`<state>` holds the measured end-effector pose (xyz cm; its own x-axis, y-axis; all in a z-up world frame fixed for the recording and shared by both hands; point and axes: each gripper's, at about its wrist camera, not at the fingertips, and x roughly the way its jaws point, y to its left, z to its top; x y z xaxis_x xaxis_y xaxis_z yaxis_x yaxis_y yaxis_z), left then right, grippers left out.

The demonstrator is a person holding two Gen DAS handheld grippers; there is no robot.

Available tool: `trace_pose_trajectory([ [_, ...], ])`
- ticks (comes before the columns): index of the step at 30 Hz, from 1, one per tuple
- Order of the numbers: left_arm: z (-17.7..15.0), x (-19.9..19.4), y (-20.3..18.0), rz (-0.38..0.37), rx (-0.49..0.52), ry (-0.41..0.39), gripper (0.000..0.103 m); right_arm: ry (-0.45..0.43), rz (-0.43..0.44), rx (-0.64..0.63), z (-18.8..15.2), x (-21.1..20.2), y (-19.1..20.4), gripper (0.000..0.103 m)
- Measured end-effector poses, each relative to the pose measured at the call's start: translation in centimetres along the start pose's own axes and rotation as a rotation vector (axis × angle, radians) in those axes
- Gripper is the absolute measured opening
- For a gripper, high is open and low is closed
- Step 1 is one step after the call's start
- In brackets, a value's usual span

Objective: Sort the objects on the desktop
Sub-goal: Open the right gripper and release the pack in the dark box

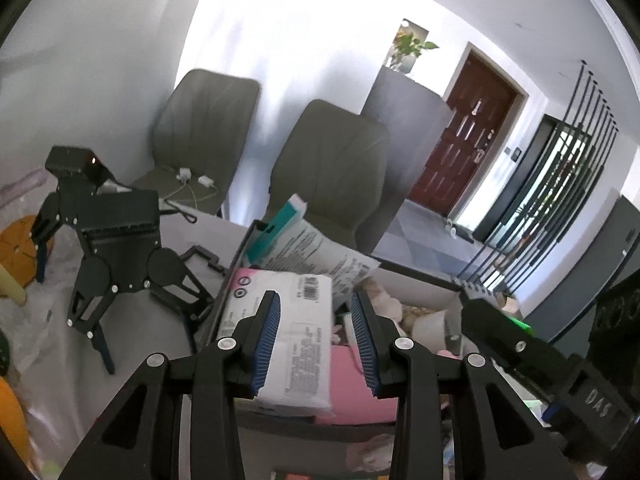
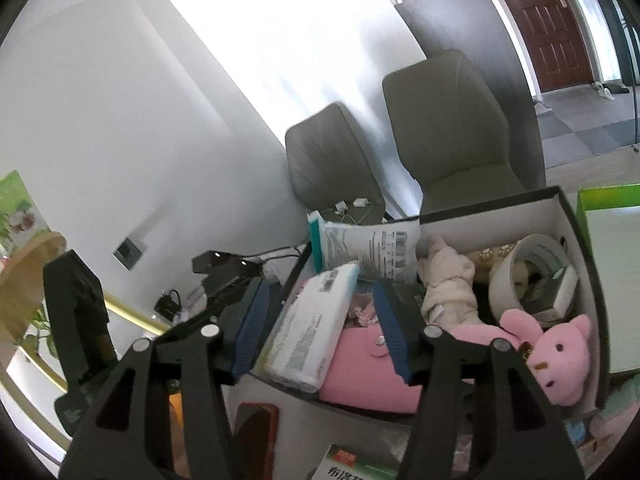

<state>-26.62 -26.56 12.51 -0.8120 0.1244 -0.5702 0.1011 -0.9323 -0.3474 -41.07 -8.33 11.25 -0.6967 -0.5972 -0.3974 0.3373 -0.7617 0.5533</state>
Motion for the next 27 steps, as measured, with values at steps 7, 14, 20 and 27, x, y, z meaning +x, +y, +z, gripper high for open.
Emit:
trace_pose_trajectory([
  [7, 0.0, -1.3, -1.1, -0.027, 0.010, -0.055, 0.078, -0.073, 0.035, 0.023, -0.1, -3.4, 0.2, 0.066],
  [14, -0.1, -2.7, -1.9, 0.006, 0.022, -0.080, 0.088, -0.096, 0.072, 0.089, -1.1, -6.0, -1.5, 0.098],
  [20, -0.8, -3.5, -2.3, 0.013, 0.038, -0.086, 0.088, -0.135, 0.077, 0.092, -1.4, -8.6, -1.9, 0.103],
  [27, -2.8, -4.9, -2.8, 0.028, 0.053, -0.068, 0.088, -0.152, 0.073, 0.098, -1.9, -11.2, -2.5, 0.103],
])
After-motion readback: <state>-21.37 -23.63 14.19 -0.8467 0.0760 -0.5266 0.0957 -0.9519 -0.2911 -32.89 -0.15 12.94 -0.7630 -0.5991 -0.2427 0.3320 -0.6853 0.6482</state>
